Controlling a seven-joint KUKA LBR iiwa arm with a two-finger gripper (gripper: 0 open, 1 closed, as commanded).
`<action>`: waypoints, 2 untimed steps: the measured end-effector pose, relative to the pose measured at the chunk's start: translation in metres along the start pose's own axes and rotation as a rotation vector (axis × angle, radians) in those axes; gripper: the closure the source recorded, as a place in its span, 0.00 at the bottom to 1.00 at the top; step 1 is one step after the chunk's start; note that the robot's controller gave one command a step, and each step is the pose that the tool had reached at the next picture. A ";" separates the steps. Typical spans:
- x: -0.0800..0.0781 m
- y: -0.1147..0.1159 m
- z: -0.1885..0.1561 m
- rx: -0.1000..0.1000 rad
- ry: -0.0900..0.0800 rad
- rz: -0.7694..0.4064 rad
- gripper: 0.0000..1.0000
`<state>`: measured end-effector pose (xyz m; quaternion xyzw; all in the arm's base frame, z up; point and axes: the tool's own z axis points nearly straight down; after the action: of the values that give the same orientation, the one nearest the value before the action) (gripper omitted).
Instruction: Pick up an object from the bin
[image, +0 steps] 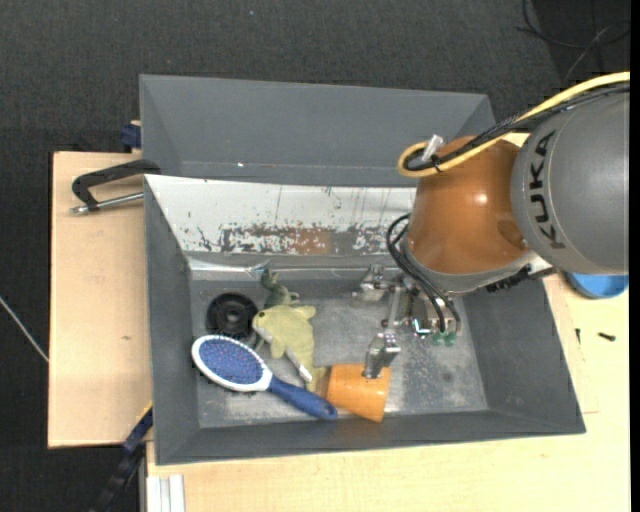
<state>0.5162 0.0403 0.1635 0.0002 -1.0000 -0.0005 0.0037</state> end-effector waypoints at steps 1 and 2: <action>0.020 0.021 0.093 0.000 -0.014 -0.215 0.00; -0.055 0.085 0.075 -0.004 -0.020 -0.182 0.00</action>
Offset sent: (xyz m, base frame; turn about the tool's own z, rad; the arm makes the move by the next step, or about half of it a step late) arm -0.0225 0.0199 -0.0935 -0.2149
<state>0.5704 0.1250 0.0882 0.0909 -0.9958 -0.0027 -0.0063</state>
